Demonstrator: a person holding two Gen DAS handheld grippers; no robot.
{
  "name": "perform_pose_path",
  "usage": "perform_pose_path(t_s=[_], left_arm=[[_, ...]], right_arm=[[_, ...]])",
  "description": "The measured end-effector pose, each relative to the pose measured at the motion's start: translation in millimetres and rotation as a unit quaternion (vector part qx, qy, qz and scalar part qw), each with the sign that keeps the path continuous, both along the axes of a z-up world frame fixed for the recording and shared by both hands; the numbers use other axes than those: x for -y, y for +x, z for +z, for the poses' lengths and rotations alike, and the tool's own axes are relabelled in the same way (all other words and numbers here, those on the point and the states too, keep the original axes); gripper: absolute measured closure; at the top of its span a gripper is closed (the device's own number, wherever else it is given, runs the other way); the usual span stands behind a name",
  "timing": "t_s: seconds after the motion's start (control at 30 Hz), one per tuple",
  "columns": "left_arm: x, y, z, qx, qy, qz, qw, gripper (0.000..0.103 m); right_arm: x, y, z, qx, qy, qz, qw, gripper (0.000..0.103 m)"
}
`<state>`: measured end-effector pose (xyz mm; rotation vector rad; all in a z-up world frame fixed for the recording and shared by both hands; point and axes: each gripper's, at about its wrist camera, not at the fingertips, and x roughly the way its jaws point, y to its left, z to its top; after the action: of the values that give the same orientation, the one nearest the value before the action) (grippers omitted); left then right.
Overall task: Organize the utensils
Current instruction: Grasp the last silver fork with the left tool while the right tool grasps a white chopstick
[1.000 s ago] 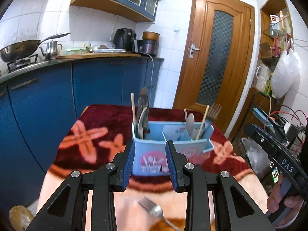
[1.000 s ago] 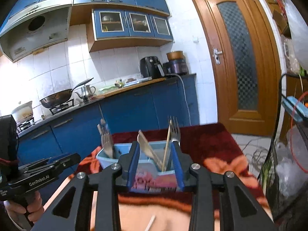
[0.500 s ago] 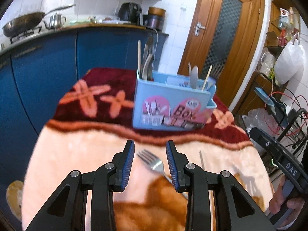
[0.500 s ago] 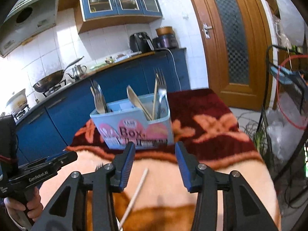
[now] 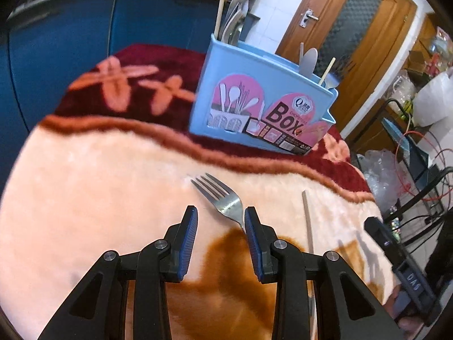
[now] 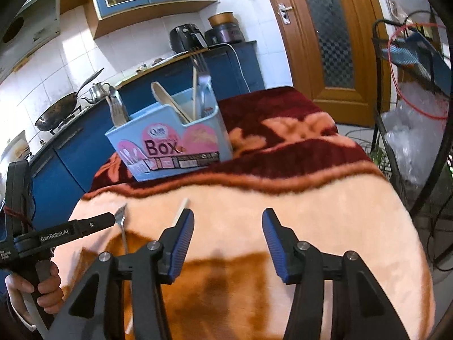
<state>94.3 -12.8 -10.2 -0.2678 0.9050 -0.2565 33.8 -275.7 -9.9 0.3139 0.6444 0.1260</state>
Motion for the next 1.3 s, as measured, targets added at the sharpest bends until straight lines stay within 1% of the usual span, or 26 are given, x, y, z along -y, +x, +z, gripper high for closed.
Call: perform_pose_path(t_s=[0.2, 0.3, 0.37, 0.43, 0.47, 0.53, 0.67, 0.77, 0.9, 0.93, 1.0, 1.1, 1.17, 1.3], left_arm=[[-1.5, 11.9, -7.9, -0.014, -0.048, -0.005, 0.9987, 0.068], [-2.9, 19.3, -11.3, -0.019, -0.062, 0.001, 0.9979, 0.069], [-5.4, 23.5, -13.7, -0.024, -0.071, 0.004, 0.9972, 0.078], [-8.0, 27.5, -16.7, -0.031, -0.097, -0.001, 0.9948, 0.090], [-8.4, 28.9, -18.1, -0.035, -0.111, -0.006, 0.9932, 0.092], [-7.6, 30.3, -19.9, -0.038, -0.121, -0.010, 0.9919, 0.094], [-6.5, 26.2, -14.6, -0.022, -0.117, -0.017, 0.9927, 0.095], [-6.8, 17.5, -0.4, 0.009, -0.116, -0.024, 0.9930, 0.096], [-12.4, 4.4, 26.7, 0.057, -0.090, -0.017, 0.9942, 0.099], [-14.2, 3.6, 30.8, 0.063, -0.085, -0.012, 0.9944, 0.099], [-17.9, -1.5, 40.9, 0.078, -0.066, -0.005, 0.9948, 0.099], [-24.8, -9.0, 50.3, 0.097, -0.055, -0.002, 0.9938, 0.100], [-30.2, -12.9, 54.4, 0.104, -0.053, 0.003, 0.9931, 0.100], [-39.7, -19.4, 59.8, 0.121, -0.046, 0.014, 0.9914, 0.100]], right_arm=[[5.7, 2.9, -9.2, -0.012, 0.006, -0.006, 1.000, 0.049], [5.7, 3.6, -12.2, -0.015, 0.007, -0.004, 1.000, 0.049], [5.4, 4.1, -13.8, -0.018, 0.008, -0.003, 1.000, 0.049], [5.0, 4.6, -15.6, -0.020, 0.009, -0.002, 1.000, 0.048], [4.7, 5.2, -17.0, -0.022, 0.009, -0.001, 1.000, 0.048], [3.7, 6.9, -18.9, -0.027, 0.009, -0.002, 1.000, 0.048], [2.9, 7.0, -19.3, -0.028, 0.008, -0.002, 1.000, 0.048], [1.1, 6.2, -17.9, -0.030, 0.007, 0.002, 1.000, 0.048], [-5.4, 5.7, -12.5, -0.030, 0.005, 0.011, 0.999, 0.048], [-7.4, 5.7, -11.0, -0.031, 0.005, 0.015, 0.999, 0.048], [-12.3, 7.5, -7.5, -0.037, 0.005, 0.024, 0.999, 0.048], [-18.8, 11.2, -3.2, -0.044, 0.013, 0.043, 0.998, 0.048], [-26.9, 16.8, -1.3, -0.058, 0.018, 0.067, 0.996, 0.048], [-45.0, 24.4, -1.1, -0.077, -0.013, 0.092, 0.993, 0.048]])
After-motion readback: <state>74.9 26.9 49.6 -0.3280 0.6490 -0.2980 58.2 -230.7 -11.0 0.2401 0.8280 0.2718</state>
